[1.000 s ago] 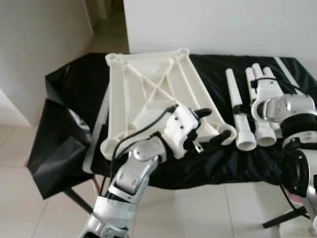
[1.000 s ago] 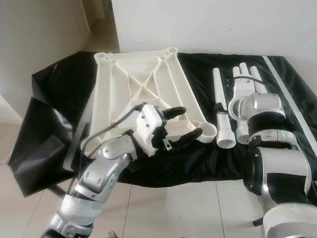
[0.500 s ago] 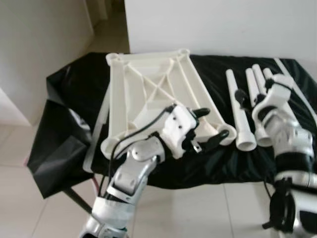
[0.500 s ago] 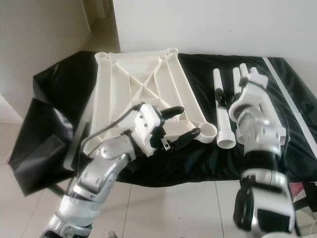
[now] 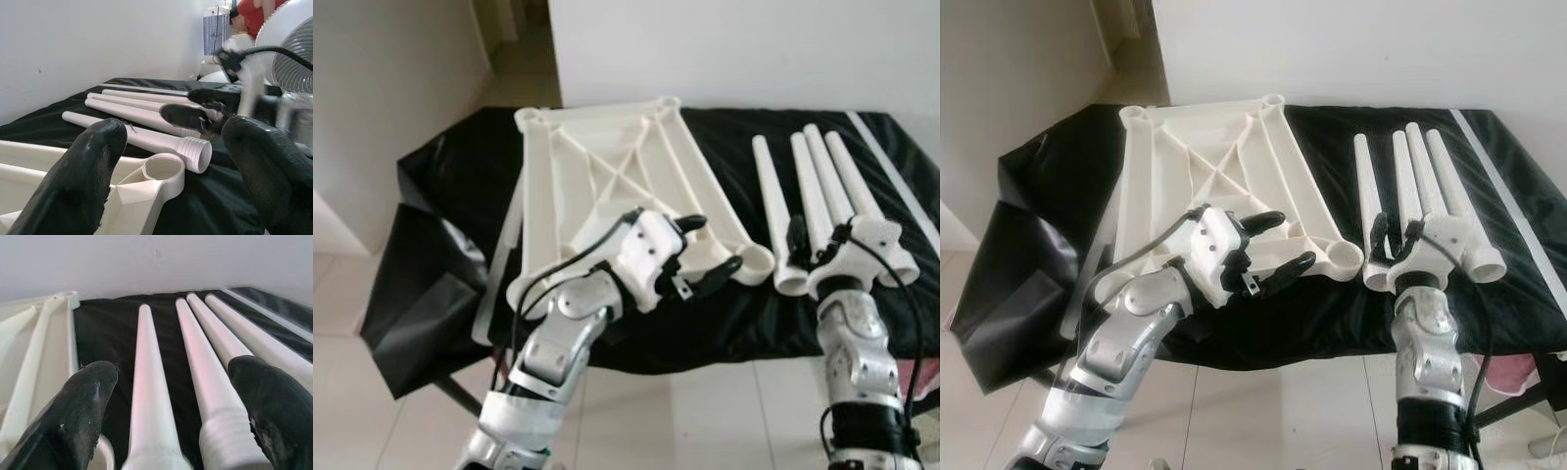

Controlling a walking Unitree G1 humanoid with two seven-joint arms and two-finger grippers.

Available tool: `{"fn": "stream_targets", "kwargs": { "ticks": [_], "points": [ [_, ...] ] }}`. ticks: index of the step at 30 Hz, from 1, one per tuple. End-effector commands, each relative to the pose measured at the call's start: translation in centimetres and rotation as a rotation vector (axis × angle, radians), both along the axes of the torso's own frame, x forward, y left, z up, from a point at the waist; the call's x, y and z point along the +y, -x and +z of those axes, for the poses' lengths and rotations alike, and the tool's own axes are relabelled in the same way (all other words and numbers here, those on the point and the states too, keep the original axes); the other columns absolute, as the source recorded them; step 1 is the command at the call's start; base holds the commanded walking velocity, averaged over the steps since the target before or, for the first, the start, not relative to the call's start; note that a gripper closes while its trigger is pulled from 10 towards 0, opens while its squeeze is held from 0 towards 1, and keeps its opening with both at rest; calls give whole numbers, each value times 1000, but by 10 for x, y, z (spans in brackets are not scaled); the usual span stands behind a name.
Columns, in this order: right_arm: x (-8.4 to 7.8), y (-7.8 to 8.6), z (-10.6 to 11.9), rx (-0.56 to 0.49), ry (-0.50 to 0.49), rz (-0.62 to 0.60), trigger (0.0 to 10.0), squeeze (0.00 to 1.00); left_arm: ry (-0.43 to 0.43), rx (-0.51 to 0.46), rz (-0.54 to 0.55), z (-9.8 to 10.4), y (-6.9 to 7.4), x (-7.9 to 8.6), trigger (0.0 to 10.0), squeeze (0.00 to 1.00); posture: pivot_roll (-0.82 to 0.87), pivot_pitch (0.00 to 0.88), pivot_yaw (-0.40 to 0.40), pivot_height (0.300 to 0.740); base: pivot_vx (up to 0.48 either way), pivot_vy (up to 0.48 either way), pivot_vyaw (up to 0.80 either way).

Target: Building children table

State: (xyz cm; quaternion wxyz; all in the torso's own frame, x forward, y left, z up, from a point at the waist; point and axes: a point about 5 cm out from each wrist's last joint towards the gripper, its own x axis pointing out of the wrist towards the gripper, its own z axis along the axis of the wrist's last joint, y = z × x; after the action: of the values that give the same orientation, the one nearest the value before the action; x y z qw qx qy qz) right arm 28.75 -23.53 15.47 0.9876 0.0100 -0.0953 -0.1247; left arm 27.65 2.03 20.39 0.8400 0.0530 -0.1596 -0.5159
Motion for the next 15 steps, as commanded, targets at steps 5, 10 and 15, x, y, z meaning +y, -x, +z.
{"fn": "stream_targets", "kwargs": {
  "ticks": [5, 10, 15],
  "points": [
    [7, 22, -9, -31, 4, -10, 10000, 0, -14, 12, 16, -3, 0, 2, 10000, 0, -96, 68, 23, 740, 0, 0, 0],
    [8, 35, -19, -7, 21, -47, 10000, 0, -11, 13, 19, -3, 1, 2, 10000, 0, -94, 66, 21, 740, 0, 0, 0],
    [8, 41, -30, 36, 20, -65, 10000, 0, 1, 17, 25, -3, 1, 1, 10000, 0, -96, 67, 17, 740, 0, 0, 0]
  ]
}}
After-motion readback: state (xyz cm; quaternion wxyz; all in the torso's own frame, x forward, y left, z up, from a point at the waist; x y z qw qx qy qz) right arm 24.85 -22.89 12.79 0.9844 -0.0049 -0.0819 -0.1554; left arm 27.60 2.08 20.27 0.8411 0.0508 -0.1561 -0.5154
